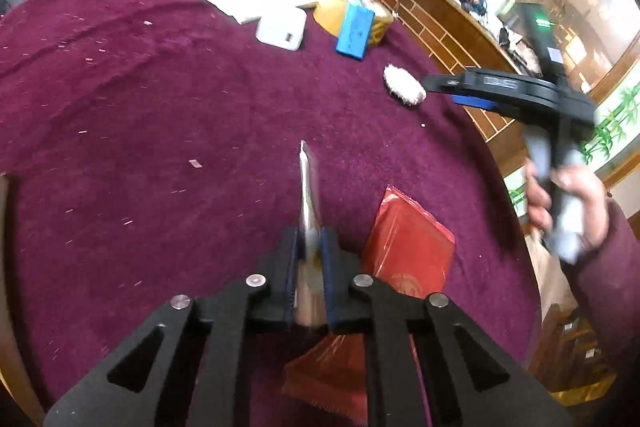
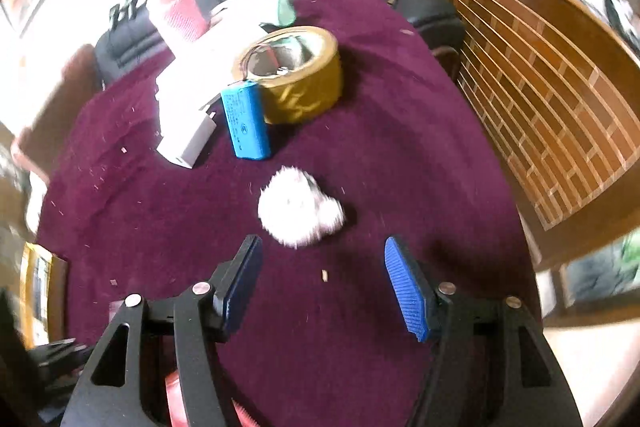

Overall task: Organize objects
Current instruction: 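Grasp the pink fluffy pom-pom with the right tool while the left tool holds the tube, then carry the cream tube and pom-pom over the tray and lower them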

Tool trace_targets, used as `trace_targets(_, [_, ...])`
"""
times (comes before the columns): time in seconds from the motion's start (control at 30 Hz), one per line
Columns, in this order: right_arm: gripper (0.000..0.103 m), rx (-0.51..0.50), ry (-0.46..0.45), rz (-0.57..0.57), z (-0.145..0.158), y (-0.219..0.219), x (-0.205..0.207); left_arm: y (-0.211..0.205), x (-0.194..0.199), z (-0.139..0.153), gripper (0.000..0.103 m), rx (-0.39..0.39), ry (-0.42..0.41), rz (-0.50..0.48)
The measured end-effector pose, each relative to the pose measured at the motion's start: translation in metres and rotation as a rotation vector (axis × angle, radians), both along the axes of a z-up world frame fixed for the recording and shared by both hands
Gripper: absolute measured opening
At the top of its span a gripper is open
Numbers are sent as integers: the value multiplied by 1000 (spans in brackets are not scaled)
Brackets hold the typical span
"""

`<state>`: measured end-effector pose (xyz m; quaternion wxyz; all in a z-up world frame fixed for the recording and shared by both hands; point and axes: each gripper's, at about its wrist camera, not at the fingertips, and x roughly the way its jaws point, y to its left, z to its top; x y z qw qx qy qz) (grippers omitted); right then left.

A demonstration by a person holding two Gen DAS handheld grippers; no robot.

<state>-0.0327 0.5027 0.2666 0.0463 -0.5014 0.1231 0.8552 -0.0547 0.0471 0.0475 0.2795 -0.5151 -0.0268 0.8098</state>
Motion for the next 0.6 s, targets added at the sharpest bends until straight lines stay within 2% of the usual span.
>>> trace_targets(0.13, [58,43,-25,53,-11,-11,-27,-15,-1,3,7,40,-7,33])
trace_targets(0.23, [58,100,-78,105,-25,-25,-43,-22,-4,-1,7,69,-44,51])
trace_targets(0.33, [40,140,-131,121,-38,-33,-47,-26,-5,-9,8,47,-74,70])
trace_targets(0.4, [34,131,-135,119,-37,-34,-44,-28,-5,-13,9,37,-84,75])
trace_targets(0.5, [32,106,-150,105,-34,-30,-34,-20,-6,-17,22,55,-105,54])
trace_targets(0.57, [32,71,-151,84,-31,-25,-21,-9,-9,-21,41,59,-118,37])
trace_targets(0.6, [32,59,-152,78,-29,-23,-17,-3,-12,-25,44,45,-125,29])
